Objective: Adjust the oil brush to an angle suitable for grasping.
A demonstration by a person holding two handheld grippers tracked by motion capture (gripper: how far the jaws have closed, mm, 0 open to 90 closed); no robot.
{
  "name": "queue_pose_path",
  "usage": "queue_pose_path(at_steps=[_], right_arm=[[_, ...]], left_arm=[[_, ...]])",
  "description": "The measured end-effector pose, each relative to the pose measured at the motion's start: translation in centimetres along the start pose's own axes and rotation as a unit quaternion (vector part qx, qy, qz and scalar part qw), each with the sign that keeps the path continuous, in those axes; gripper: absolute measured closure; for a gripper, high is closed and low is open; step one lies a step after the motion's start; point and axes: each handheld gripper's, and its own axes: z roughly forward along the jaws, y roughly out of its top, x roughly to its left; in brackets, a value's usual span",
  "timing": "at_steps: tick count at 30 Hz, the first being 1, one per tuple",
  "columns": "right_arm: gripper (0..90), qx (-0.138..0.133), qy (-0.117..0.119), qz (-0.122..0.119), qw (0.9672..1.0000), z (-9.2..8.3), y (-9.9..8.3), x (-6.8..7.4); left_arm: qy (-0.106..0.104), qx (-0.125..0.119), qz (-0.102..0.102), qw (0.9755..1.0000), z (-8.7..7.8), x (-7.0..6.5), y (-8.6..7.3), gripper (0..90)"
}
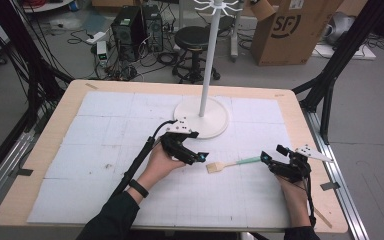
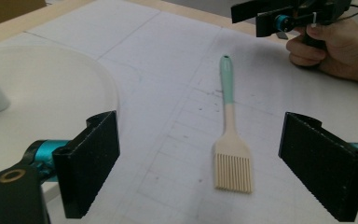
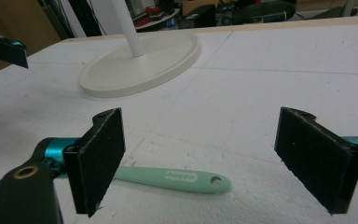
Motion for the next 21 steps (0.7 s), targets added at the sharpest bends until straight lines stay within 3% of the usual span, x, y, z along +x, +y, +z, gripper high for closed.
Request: queue_pose_path(at_steps=[21], right_arm=[[15.3, -0.003, -0.001, 0.005, 1.0, -0.1, 0.0, -0.1]], left_arm=[[-0.031, 0.053, 0.016, 0.998, 6.7, -1.6, 0.7, 15.2]])
